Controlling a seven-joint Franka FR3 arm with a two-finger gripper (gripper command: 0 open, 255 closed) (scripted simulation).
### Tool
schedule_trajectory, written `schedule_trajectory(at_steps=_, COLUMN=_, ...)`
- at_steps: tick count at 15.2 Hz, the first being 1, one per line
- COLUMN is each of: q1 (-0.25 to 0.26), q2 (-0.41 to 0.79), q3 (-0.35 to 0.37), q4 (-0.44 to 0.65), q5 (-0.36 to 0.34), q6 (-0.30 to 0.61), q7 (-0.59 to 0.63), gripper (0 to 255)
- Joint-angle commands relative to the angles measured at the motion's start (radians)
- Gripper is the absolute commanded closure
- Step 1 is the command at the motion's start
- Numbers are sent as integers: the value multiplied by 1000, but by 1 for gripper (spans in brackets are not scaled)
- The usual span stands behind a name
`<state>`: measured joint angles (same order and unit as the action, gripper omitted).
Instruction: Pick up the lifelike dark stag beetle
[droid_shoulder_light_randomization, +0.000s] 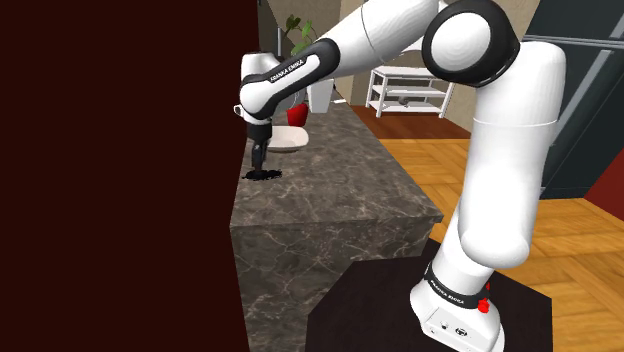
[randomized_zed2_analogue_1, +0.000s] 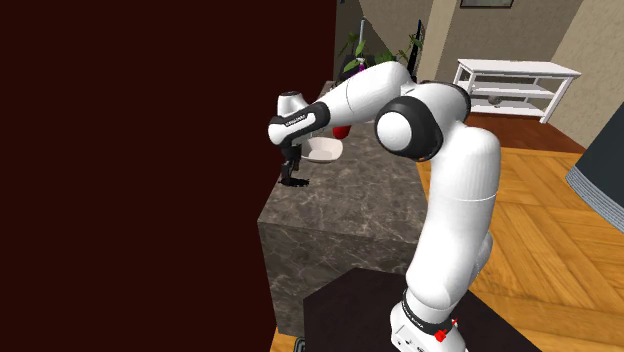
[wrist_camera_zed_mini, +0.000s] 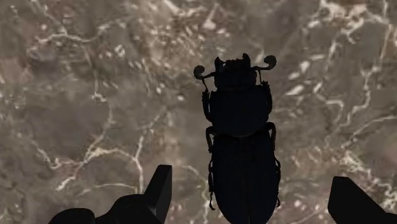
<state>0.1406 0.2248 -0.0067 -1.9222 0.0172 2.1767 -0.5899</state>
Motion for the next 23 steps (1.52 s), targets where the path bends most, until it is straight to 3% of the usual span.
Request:
schedule_trajectory(at_steps=1, q1=2, q2=17, q3=2, q4=-4, q5=-1, q6=23, q7=-2, gripper=0)
schedule_trajectory(at_steps=7, q1=2, q2=47, q3=2, q4=-28, q5=0, q6=77, q7=-3, gripper=0)
schedule_trajectory(at_steps=8, q1=2, q2=47, q3=2, q4=-27, q5=0, q6=75, q7=-3, gripper=255)
schedule_trajectory(at_steps=17, q1=2, q2=47, q3=2, q4=-28, q5=0, q6=77, q7=-3, gripper=255)
schedule_trajectory(at_steps=23, q1=2, q2=9, q3=2, q4=5, q5=-1, q6=6, q7=-1, gripper=255)
